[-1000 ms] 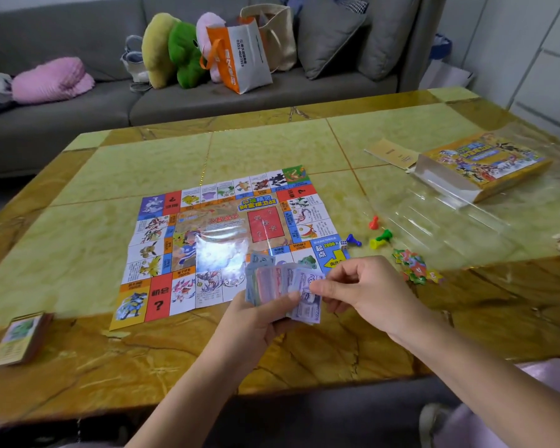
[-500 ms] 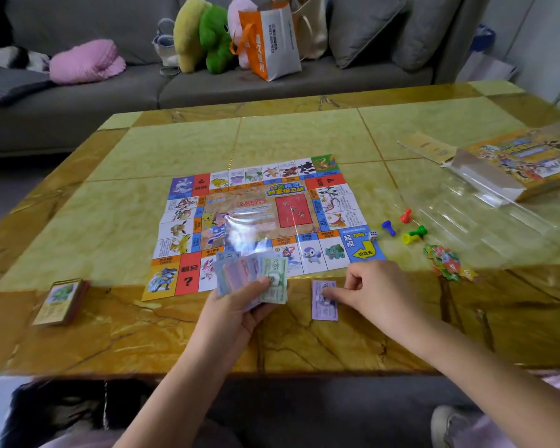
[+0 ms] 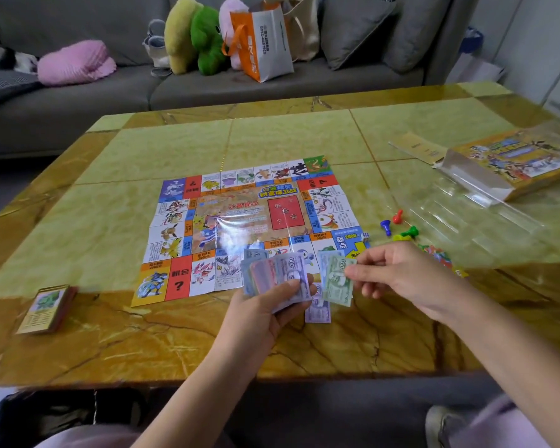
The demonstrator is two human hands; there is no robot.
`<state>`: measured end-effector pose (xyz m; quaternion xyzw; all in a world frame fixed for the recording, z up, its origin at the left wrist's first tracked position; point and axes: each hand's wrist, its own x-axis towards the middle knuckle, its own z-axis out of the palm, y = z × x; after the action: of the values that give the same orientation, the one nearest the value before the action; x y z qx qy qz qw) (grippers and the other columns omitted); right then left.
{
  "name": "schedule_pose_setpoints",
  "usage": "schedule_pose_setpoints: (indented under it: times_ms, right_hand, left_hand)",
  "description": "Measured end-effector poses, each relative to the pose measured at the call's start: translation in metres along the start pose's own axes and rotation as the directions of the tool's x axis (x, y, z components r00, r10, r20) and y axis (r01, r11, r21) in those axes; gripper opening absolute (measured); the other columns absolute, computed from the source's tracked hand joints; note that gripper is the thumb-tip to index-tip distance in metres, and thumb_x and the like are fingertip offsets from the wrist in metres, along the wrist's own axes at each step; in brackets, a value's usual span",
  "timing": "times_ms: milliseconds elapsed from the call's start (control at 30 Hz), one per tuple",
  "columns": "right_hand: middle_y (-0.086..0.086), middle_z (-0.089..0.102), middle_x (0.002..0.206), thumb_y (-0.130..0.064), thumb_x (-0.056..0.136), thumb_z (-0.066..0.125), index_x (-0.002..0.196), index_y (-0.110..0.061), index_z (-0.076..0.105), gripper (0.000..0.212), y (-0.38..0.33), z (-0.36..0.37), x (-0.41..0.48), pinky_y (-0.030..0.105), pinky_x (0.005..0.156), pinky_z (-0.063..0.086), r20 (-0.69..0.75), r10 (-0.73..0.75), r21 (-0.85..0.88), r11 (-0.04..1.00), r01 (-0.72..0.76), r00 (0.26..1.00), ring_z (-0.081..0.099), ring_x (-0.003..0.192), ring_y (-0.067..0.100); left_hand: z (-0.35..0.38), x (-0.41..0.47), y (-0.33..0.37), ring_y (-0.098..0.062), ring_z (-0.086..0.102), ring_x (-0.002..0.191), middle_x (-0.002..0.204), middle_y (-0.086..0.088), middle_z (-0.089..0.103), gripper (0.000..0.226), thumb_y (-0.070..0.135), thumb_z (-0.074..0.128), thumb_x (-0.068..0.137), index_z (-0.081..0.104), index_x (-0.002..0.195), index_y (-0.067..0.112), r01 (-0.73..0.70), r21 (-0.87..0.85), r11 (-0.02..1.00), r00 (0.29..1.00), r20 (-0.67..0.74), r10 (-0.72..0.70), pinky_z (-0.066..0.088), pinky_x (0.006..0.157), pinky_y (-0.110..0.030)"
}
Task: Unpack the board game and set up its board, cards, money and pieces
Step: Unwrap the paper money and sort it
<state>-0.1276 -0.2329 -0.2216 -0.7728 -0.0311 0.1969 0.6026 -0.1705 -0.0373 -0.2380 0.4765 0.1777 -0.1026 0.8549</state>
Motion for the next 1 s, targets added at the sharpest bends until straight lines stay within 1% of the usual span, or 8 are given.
schedule_pose_setpoints:
  times_ms: [200, 433, 633, 733, 800, 867, 933, 1000]
  right_hand:
    - [0.006, 0.069, 0.069, -0.015, 0.084, 0.069, 0.076, -0.009, 0.07, 0.009, 0.002, 0.004, -0.001, 0.023, 0.058, 0.049, 0.053, -0.005, -0.013, 1.0, 0.006, 0.999, 0.061, 0.06, 0.014]
    - [0.001, 0.072, 0.067, -0.013, 0.086, 0.067, 0.082, -0.009, 0.072, 0.008, 0.01, 0.0, 0.001, 0.02, 0.057, 0.051, -0.01, 0.005, -0.142, 0.99, -0.007, 1.0, 0.066, 0.061, 0.011]
    - [-0.001, 0.069, 0.059, -0.035, 0.073, 0.08, 0.067, -0.015, 0.07, 0.023, 0.016, -0.018, 0.004, 0.018, 0.048, 0.043, -0.144, 0.105, -0.526, 0.834, -0.166, 0.984, 0.058, 0.048, 0.005]
    - [-0.003, 0.061, 0.056, -0.044, 0.07, 0.079, 0.067, -0.016, 0.066, 0.031, 0.016, -0.015, 0.004, 0.016, 0.045, 0.035, -0.205, 0.001, -0.638, 0.758, -0.134, 0.979, 0.05, 0.047, 0.005]
    - [0.003, 0.064, 0.06, -0.051, 0.072, 0.073, 0.071, -0.014, 0.067, 0.038, 0.012, -0.01, 0.002, 0.014, 0.046, 0.035, -0.197, -0.08, -0.521, 0.853, -0.036, 0.977, 0.049, 0.047, 0.006]
    - [0.003, 0.071, 0.072, -0.053, 0.07, 0.069, 0.082, -0.013, 0.071, 0.042, 0.004, 0.001, -0.001, 0.016, 0.051, 0.044, -0.098, -0.029, -0.202, 0.979, 0.009, 0.995, 0.059, 0.055, 0.007]
    - [0.0, 0.075, 0.083, -0.043, 0.072, 0.071, 0.092, -0.013, 0.073, 0.036, 0.004, 0.011, -0.001, 0.02, 0.059, 0.051, 0.007, 0.014, -0.054, 0.998, -0.014, 1.0, 0.069, 0.072, 0.013]
    - [0.003, 0.075, 0.085, -0.025, 0.077, 0.074, 0.091, -0.009, 0.074, 0.021, 0.009, 0.017, 0.002, 0.024, 0.067, 0.056, 0.001, 0.017, -0.031, 0.999, -0.017, 1.0, 0.072, 0.08, 0.018]
  left_hand:
    - [0.011, 0.003, -0.005, -0.025, 0.072, 0.084, 0.093, -0.016, 0.073, 0.017, -0.003, 0.059, 0.085, 0.062, 0.101, -0.001, 0.028, 0.055, 0.998, 0.999, 0.027, -0.029, 0.059, 0.065, -0.028]
    - [0.017, 0.005, -0.005, -0.025, 0.073, 0.079, 0.089, -0.014, 0.074, 0.018, -0.006, 0.059, 0.085, 0.061, 0.103, -0.002, 0.022, 0.09, 0.996, 0.999, 0.022, -0.024, 0.057, 0.058, -0.026]
    - [0.012, 0.008, -0.002, -0.027, 0.072, 0.085, 0.093, -0.015, 0.074, 0.024, -0.004, 0.061, 0.084, 0.059, 0.108, -0.001, 0.023, 0.087, 0.996, 0.999, -0.027, -0.021, 0.058, 0.061, -0.026]
    - [0.013, 0.008, -0.004, -0.025, 0.072, 0.083, 0.091, -0.013, 0.074, 0.024, -0.004, 0.061, 0.084, 0.059, 0.107, 0.0, 0.032, 0.094, 0.995, 0.999, -0.018, -0.031, 0.058, 0.061, -0.026]
    - [0.014, 0.008, -0.005, -0.025, 0.073, 0.082, 0.09, -0.013, 0.074, 0.023, -0.004, 0.062, 0.084, 0.06, 0.106, 0.0, 0.029, 0.111, 0.993, 1.0, -0.004, -0.028, 0.059, 0.062, -0.027]
    - [0.015, 0.007, -0.006, -0.025, 0.072, 0.083, 0.091, -0.013, 0.074, 0.022, -0.004, 0.062, 0.083, 0.062, 0.104, 0.002, 0.015, 0.132, 0.991, 1.0, 0.016, -0.017, 0.06, 0.065, -0.029]
    - [0.017, 0.006, -0.007, -0.025, 0.072, 0.084, 0.091, -0.013, 0.074, 0.021, -0.004, 0.061, 0.084, 0.062, 0.104, 0.004, 0.003, 0.142, 0.99, 0.999, 0.04, -0.009, 0.06, 0.067, -0.03]
    - [0.018, 0.004, -0.008, -0.023, 0.072, 0.082, 0.09, -0.012, 0.074, 0.021, -0.004, 0.061, 0.084, 0.063, 0.103, 0.005, 0.0, 0.149, 0.989, 0.998, 0.061, -0.009, 0.06, 0.068, -0.03]
